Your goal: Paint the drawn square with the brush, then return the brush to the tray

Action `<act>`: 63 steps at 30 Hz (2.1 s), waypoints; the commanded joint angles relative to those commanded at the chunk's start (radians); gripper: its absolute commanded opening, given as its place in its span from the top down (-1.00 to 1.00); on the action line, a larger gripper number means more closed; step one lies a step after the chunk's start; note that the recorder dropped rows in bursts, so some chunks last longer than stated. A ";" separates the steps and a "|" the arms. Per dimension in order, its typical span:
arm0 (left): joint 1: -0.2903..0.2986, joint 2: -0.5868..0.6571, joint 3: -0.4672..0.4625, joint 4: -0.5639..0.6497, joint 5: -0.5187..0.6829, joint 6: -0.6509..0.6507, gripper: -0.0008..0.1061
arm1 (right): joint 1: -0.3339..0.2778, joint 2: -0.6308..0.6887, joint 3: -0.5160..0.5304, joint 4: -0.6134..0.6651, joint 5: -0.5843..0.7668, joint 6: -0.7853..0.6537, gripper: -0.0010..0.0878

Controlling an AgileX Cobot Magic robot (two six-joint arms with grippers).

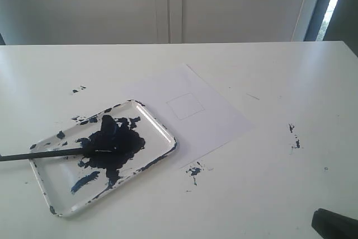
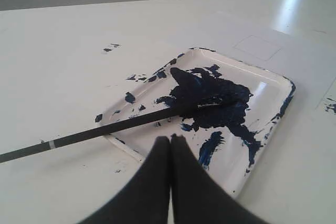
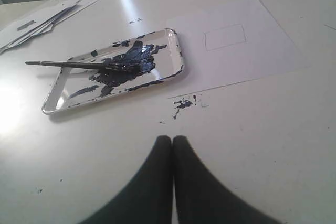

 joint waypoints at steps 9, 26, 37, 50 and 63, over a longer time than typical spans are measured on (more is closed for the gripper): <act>0.000 0.000 0.000 0.000 -0.009 0.000 0.89 | 0.000 0.000 0.000 0.000 0.000 0.000 0.98; 0.000 0.000 0.000 -0.022 -0.203 -0.486 0.89 | 0.000 0.000 0.000 0.000 0.000 0.000 0.98; -0.004 0.000 -0.024 -0.002 -0.007 -0.426 0.89 | 0.000 0.000 0.000 0.000 0.000 0.000 0.98; -0.004 0.425 -0.379 -0.002 0.021 -0.249 0.89 | 0.000 0.000 0.000 0.000 0.000 0.000 0.98; -0.002 0.941 -0.569 0.007 0.026 -0.082 0.89 | 0.000 0.000 0.000 0.000 0.000 0.000 0.98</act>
